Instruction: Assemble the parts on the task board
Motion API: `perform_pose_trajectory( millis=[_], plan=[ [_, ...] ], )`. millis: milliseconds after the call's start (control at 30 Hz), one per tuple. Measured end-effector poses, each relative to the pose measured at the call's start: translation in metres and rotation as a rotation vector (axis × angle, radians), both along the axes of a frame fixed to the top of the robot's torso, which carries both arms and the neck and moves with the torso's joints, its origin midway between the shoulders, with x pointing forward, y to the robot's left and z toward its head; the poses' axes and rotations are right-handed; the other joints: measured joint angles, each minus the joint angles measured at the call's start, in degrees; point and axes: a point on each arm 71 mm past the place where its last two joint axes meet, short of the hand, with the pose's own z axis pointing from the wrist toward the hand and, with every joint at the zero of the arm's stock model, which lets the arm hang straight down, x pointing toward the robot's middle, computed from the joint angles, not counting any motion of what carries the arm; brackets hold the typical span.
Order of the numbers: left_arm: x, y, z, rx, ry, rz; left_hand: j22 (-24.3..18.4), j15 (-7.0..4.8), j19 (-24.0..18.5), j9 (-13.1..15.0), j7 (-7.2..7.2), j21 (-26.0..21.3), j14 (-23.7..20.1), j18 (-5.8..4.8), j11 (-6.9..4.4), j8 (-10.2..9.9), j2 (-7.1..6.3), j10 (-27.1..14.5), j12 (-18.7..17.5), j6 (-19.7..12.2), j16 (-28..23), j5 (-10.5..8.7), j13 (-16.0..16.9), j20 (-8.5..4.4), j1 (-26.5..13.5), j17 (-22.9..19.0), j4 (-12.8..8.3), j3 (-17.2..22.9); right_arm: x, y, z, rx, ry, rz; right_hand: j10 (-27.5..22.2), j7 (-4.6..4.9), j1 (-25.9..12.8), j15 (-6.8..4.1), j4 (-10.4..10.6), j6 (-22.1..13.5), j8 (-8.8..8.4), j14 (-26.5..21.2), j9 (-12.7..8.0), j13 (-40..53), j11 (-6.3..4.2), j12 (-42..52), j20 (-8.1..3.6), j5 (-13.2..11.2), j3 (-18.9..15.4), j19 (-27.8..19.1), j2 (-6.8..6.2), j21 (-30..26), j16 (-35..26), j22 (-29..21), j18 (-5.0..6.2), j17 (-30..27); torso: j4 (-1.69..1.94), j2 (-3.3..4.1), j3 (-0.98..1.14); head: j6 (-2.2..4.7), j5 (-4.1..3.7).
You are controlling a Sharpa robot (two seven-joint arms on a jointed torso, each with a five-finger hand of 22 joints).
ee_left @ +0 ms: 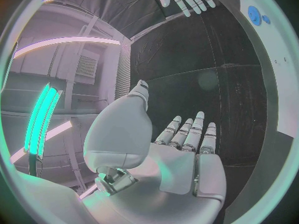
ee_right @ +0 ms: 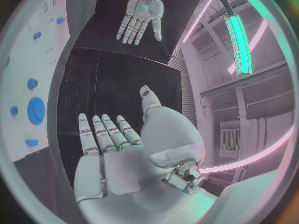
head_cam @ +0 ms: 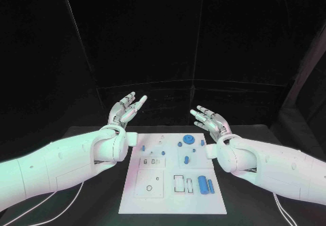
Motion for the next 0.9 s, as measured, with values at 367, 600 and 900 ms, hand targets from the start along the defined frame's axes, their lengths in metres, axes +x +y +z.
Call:
perform_pose_trajectory(
  millis=[367,600,900],
  plan=[
    [0.0,0.007,0.001,-0.031,-0.012,-0.018,1.0,1.31,3.93,0.5,0.43,1.87,6.66,2.27,2.73,0.56,1.25,5.45,0.64,4.48,2.83,0.23,0.55,1.26,3.4,1.18,0.29,0.39,0.015,-0.013,0.006,-0.121,-0.055,0.108,26.3,2.63,9.92,-2.25,-8.74,24.85,4.43,27.93,1.57,1.07,-1.37,4.96,-0.23,-2.0,5.26,18.63,-0.55,7.82,6.52,3.42,5.02,1.38,0.11,0.4,-0.06,-0.36,-0.87],
    [-0.006,0.008,0.003,-0.056,-0.012,-0.054,6.04,0.56,27.35,2.35,1.95,11.91,24.54,4.17,3.49,4.82,4.09,33.18,7.81,23.29,10.19,0.23,2.89,1.17,7.13,3.74,-4.48,0.94,0.028,-0.022,0.029,-0.363,-0.203,0.153,35.18,4.07,12.04,-4.64,-10.54,33.45,4.43,38.92,1.56,1.07,-3.09,4.96,-1.99,-2.21,8.56,26.0,-2.67,11.9,7.35,4.8,6.25,1.54,0.57,1.71,-0.13,-0.36,-1.81],
    [-0.023,0.006,0.01,-0.097,-0.016,-0.148,7.83,-3.0,41.33,2.38,5.03,17.74,36.94,5.31,0.86,7.57,5.99,44.02,9.7,36.16,13.1,0.23,2.47,-0.91,10.12,4.57,-10.75,1.54,0.045,-0.024,0.065,-0.662,-0.353,0.218,42.79,2.79,12.99,-7.67,-11.09,39.5,4.05,49.5,1.68,1.22,-5.09,3.62,-5.16,-2.21,12.58,33.45,-5.16,18.87,8.26,7.91,6.23,2.49,1.35,3.93,-0.01,0.12,-2.54]
  ],
)
